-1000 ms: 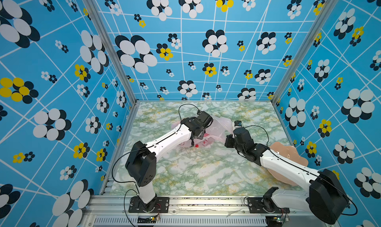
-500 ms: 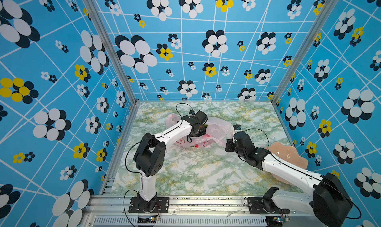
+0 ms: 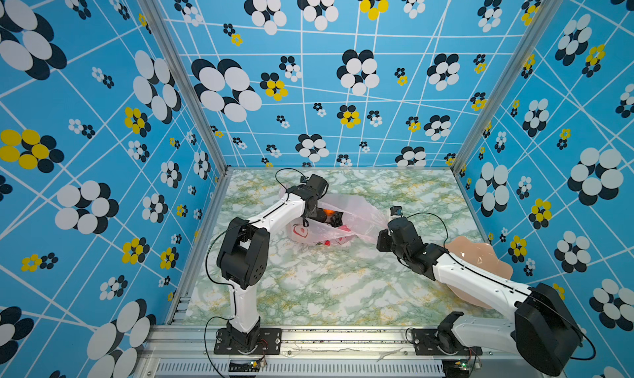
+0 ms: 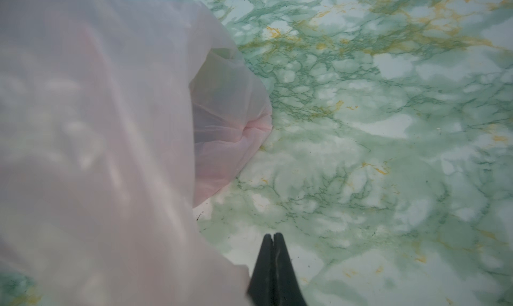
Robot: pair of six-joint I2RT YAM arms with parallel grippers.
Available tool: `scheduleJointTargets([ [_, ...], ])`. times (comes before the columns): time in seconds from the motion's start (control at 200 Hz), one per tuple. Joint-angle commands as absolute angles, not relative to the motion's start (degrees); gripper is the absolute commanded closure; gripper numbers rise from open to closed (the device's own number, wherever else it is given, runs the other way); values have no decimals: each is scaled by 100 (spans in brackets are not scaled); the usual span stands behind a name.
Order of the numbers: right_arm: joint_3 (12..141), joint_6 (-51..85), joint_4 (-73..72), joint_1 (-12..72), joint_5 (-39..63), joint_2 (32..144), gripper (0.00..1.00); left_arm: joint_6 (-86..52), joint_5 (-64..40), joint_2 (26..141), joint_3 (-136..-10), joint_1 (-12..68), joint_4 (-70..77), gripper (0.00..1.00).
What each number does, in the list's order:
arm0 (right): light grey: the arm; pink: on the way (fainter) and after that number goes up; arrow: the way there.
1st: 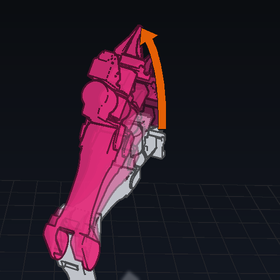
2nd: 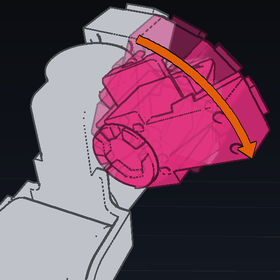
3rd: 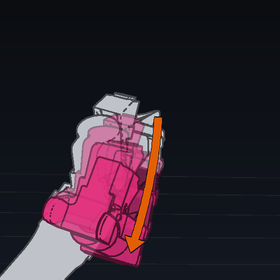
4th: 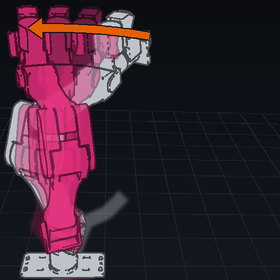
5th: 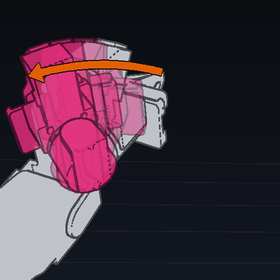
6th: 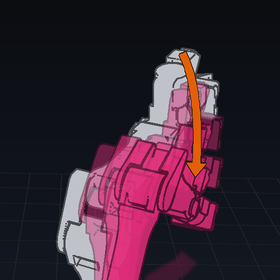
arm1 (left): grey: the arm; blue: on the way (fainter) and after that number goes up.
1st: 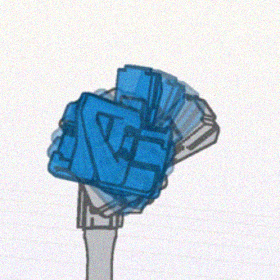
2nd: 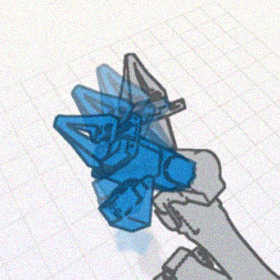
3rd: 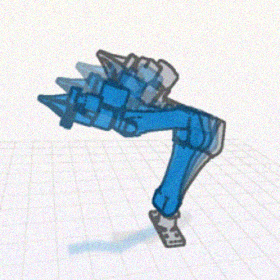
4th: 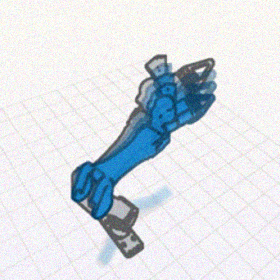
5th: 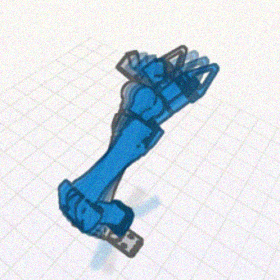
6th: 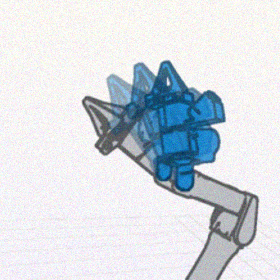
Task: Take fruits out of the plastic bag
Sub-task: Spread open the plastic bag at the top-center of the table.
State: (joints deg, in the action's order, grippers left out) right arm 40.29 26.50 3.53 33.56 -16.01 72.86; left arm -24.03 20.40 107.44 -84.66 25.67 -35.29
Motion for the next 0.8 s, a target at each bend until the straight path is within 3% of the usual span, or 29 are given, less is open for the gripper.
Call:
scheduleJointTargets([
  [0.0, 4394, 2463, 456, 2943, -1710, 7461, 100, -2805, 763, 10002, -8090, 2094, -2793, 100],
  [0.335, 4778, 2434, 291, 1995, -1437, 8043, 100, -4124, -1326, 8507, -6256, 946, -481, 100],
  [0.615, 4824, 2505, 112, 1967, -809, 8459, 100, -4255, -1661, 8446, -5529, 945, 94, 100],
  [0.795, 5139, 2720, 162, 1310, -238, 8758, 100, -4233, -1728, 8087, -4883, 715, 561, 100],
])
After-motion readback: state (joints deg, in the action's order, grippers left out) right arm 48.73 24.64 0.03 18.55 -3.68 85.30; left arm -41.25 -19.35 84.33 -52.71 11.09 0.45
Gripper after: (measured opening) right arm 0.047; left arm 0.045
